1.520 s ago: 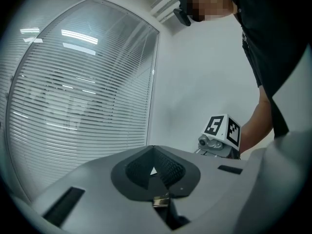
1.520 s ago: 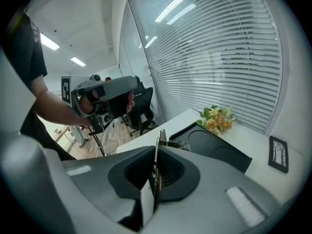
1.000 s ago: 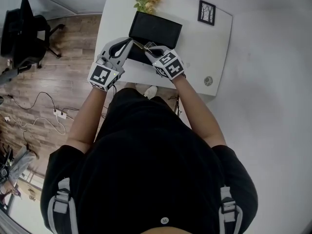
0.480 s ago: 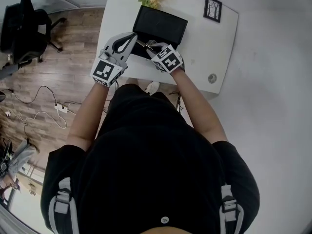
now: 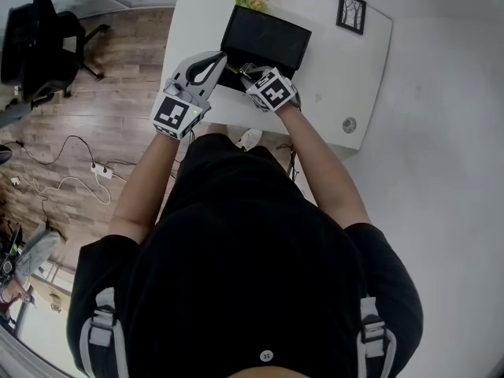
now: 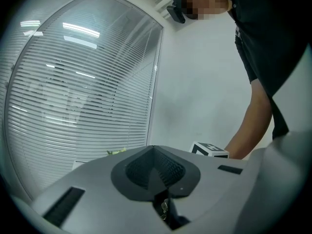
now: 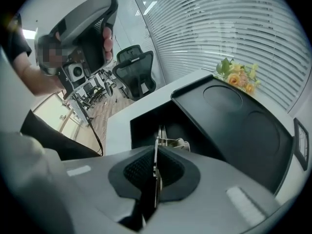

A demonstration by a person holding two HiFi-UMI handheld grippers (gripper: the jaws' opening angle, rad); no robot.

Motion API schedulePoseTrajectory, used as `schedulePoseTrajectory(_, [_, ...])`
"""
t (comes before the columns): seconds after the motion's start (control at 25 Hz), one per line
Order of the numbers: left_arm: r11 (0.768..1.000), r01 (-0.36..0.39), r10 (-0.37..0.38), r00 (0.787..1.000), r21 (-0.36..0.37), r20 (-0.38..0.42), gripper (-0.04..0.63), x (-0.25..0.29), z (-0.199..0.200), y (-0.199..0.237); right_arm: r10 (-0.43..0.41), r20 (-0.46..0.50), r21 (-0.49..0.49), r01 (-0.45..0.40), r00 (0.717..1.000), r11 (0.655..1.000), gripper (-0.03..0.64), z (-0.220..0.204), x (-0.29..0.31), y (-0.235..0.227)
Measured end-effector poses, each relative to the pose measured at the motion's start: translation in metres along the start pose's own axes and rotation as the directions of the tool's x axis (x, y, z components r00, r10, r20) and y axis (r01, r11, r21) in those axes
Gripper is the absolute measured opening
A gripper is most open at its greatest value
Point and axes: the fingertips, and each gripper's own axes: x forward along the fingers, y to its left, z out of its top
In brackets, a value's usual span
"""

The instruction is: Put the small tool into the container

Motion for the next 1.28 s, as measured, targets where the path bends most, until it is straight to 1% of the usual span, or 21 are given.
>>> schedulePoseTrajectory(0.16, [1.0, 0.008, -0.008, 1.0, -0.001, -0.005, 0.008, -0.001, -0.001, 0.0, -0.006, -0.023, -0.004, 0.006, 1.0, 1.0, 0.026, -0.004, 0.003, -0.001])
schedulePoseTrajectory(0.32, [1.0, 0.016, -0.016, 1.0, 0.009, -0.021, 0.008, -0.001, -0.004, 0.0, -0.02, -0.024, 0.003, 0.02, 1.0, 1.0, 0.026, -0.003, 0.004, -0.005])
schedulePoseTrajectory(0.52, [1.0, 0.027, -0.027, 1.0, 0.009, -0.014, 0.006, -0.004, -0.007, -0.002, -0.03, -0.027, -0.005, 0.03, 0.999, 1.0, 0.031, -0.002, 0.002, -0.004])
schedulePoseTrajectory(0.64, [1.0, 0.023, -0.023, 1.0, 0.008, -0.011, 0.006, -0.002, -0.001, -0.002, -0.033, -0.023, -0.006, 0.033, 0.999, 0.999, 0.031, -0.002, 0.001, -0.004])
schedulePoseTrajectory(0.76, [1.0, 0.023, -0.023, 1.0, 0.009, -0.009, 0.006, -0.002, 0.001, -0.002, -0.036, -0.016, -0.006, 0.035, 0.999, 0.999, 0.032, -0.001, 0.0, -0.003])
schedulePoseTrajectory(0.92, [1.0, 0.026, -0.026, 1.0, 0.01, -0.015, 0.006, -0.004, -0.003, -0.003, -0.049, 0.001, -0.007, 0.049, 0.999, 0.999, 0.055, 0.003, -0.006, -0.003])
schedulePoseTrajectory(1.04, [1.0, 0.027, -0.027, 1.0, 0.013, -0.008, 0.008, -0.003, 0.003, -0.006, -0.06, 0.01, -0.004, 0.06, 0.998, 0.998, 0.064, 0.007, -0.012, -0.004])
schedulePoseTrajectory(1.2, [0.999, 0.03, -0.03, 0.999, 0.022, -0.016, 0.008, -0.004, -0.003, -0.009, -0.092, 0.026, -0.035, 0.093, 0.995, 0.995, 0.077, 0.012, -0.022, -0.006])
schedulePoseTrajectory(1.28, [0.999, 0.03, -0.03, 0.999, 0.022, -0.017, 0.008, -0.003, -0.003, -0.011, -0.102, 0.05, -0.05, 0.105, 0.994, 0.993, 0.077, 0.017, -0.029, -0.005])
